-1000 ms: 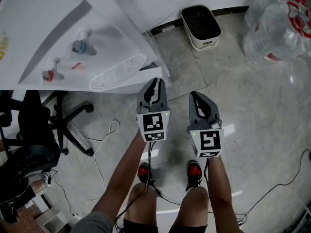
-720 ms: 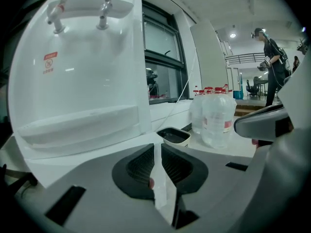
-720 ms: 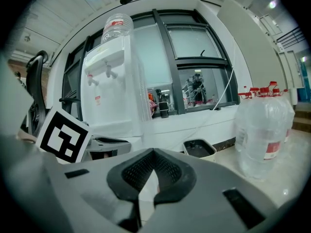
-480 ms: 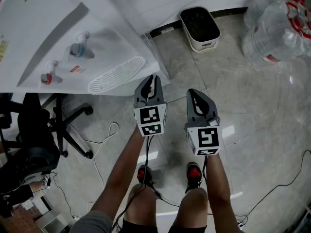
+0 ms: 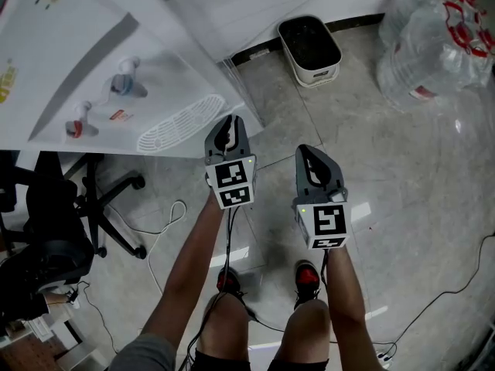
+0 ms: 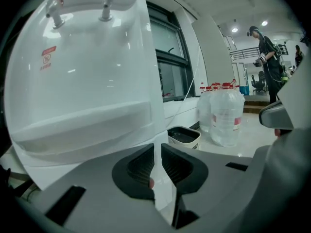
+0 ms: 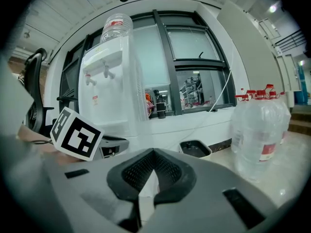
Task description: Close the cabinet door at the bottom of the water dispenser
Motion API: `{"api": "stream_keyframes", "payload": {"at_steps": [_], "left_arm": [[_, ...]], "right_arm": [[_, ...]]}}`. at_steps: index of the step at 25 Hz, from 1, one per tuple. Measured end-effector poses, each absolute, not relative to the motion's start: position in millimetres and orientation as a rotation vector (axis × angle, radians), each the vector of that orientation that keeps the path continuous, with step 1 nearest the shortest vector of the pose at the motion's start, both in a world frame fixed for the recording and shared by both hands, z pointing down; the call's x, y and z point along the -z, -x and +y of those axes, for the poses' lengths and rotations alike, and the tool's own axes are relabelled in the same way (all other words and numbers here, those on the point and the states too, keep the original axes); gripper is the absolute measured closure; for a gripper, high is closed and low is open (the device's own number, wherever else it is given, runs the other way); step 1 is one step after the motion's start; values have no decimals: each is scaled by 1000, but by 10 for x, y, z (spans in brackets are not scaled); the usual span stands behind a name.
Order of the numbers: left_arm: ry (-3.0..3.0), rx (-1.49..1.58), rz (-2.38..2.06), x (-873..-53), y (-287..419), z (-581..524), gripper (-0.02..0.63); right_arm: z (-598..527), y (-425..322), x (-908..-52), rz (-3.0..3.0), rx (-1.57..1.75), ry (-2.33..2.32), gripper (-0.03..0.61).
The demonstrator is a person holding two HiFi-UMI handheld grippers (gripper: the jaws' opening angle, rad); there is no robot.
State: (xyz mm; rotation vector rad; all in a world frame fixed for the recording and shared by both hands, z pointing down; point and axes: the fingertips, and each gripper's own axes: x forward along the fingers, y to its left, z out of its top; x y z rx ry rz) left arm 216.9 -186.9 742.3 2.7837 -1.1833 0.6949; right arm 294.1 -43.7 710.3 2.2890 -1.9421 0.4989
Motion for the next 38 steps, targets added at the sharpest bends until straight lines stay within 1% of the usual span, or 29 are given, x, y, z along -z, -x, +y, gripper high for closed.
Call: {"api": "stream_keyframes", "payload": {"at_steps": [10, 16, 22, 33, 38], "left_arm": [[-2789, -712, -1125, -7305, -2176, -1656, 549], [-2765, -719, -1098, -6925, -2090, -1367, 549], [-2786, -653, -1081, -6180, -2058, -1142, 549], [-2845, -513, -1141, -4404, -1838, -910, 549], [-2852, -467, -1176, -3630, -1658, -785, 549]], "right_arm": [[-322, -2920, -6953, -1913, -514, -2283, 563], [-158, -2903, -6555, -1915, -529, -2250, 563], [-125, -2914, -5909, -1935, -488, -2233, 563], [-123, -2816, -4406, -2012, -370, -2197, 563], [-106, -2650, -3688, -2059, -333, -2170, 563]]}}
